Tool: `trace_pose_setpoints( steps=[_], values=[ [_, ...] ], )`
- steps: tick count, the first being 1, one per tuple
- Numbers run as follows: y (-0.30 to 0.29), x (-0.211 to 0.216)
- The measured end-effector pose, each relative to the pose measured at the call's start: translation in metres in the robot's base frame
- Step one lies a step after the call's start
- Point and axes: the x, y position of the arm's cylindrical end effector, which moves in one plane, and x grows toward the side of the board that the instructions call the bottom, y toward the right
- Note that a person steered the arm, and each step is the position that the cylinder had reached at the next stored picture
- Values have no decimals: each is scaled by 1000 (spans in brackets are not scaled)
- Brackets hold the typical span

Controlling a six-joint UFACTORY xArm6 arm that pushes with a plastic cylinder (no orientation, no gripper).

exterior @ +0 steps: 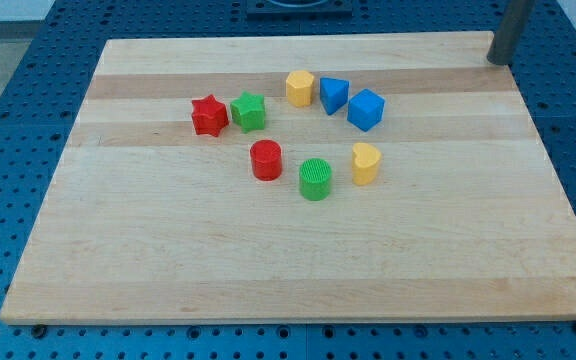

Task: Move the green circle to the bottom left of the board

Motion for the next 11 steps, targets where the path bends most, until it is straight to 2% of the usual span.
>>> trace_pose_setpoints(
  steps=[4,6,11],
  values=[
    [-107,165],
    [-169,216],
    [-291,195]
  ],
)
